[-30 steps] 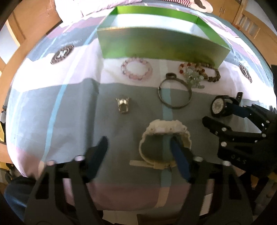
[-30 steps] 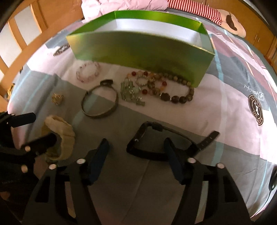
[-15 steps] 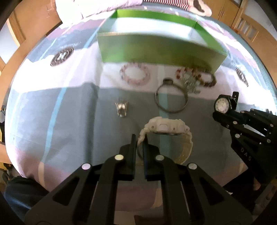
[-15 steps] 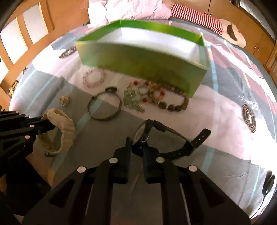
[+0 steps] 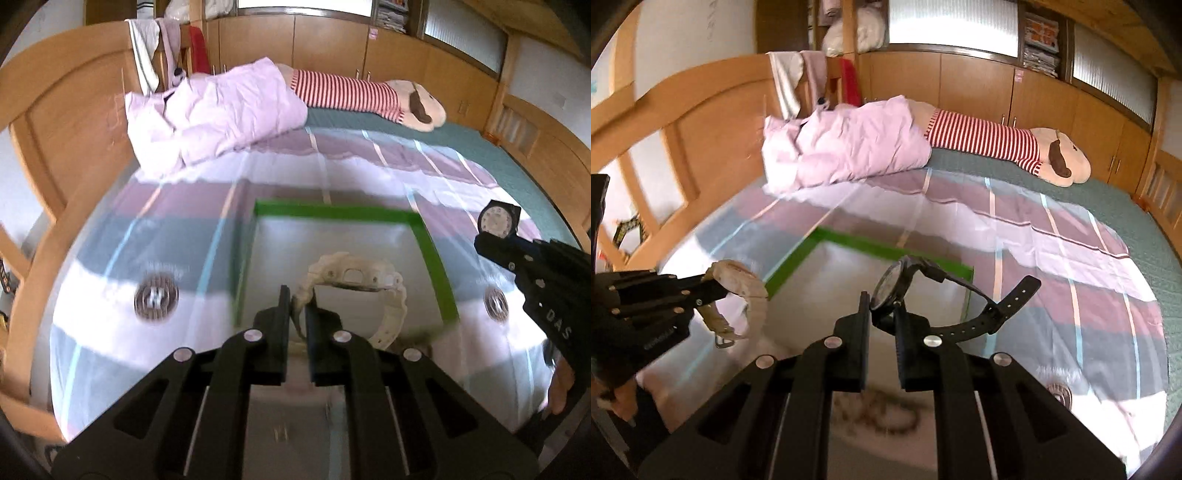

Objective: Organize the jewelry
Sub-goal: 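Carry both watches into the green box and open both tools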

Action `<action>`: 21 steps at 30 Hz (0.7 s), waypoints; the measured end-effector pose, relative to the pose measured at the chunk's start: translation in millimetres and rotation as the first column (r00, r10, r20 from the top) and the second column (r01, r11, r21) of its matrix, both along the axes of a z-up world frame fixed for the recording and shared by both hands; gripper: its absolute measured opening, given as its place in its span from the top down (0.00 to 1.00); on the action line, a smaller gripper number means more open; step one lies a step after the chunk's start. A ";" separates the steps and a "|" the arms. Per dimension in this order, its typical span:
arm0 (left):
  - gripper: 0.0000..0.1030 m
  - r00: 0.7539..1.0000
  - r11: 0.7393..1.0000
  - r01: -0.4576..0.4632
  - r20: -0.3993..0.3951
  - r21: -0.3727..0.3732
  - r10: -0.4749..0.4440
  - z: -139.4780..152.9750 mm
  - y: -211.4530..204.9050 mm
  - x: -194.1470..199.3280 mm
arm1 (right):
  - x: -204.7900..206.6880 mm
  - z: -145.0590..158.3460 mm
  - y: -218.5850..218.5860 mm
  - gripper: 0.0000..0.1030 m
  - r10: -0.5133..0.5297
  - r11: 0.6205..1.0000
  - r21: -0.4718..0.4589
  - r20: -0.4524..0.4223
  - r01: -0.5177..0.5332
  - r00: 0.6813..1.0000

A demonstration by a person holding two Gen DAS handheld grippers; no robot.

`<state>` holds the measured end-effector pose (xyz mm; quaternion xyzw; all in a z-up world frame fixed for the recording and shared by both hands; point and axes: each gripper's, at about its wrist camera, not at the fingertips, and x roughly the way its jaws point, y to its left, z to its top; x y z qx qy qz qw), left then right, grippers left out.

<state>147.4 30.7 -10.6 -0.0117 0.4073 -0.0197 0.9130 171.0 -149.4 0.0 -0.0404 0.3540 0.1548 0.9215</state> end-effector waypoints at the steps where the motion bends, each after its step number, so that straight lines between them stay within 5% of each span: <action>1: 0.92 1.000 1.000 -0.003 -0.002 0.006 0.003 -2.9 0.5 15.3 | 12.8 -8.3 3.0 0.88 -0.008 1.000 0.002 -0.021 0.008 1.000; 8: 0.91 0.987 1.000 -0.027 -0.158 -0.009 0.025 -79.4 3.6 84.8 | 64.1 -104.2 33.3 0.88 -0.047 0.997 -0.074 -0.222 0.031 0.974; 12: 0.85 0.972 1.000 -0.010 -0.234 -0.005 0.008 -114.9 -1.3 96.9 | 66.8 -131.9 36.7 0.86 -0.071 0.992 -0.116 -0.264 0.041 0.962; 14: 0.69 0.969 1.000 0.001 -0.247 -0.015 -0.005 -118.5 -2.7 97.3 | 62.0 -130.3 32.1 0.60 -0.078 0.991 -0.125 -0.254 0.047 0.964; 16: 0.56 0.979 1.000 0.000 -0.202 0.012 0.003 -108.0 -3.6 88.8 | 48.5 -111.1 18.7 0.55 -0.063 0.997 -0.052 -0.232 0.052 0.971; 21: 0.51 0.994 1.000 0.020 -0.110 -0.016 -0.022 -69.2 -1.1 39.3 | -2.5 -68.5 -28.9 0.50 -0.055 0.992 0.099 -0.180 0.074 0.982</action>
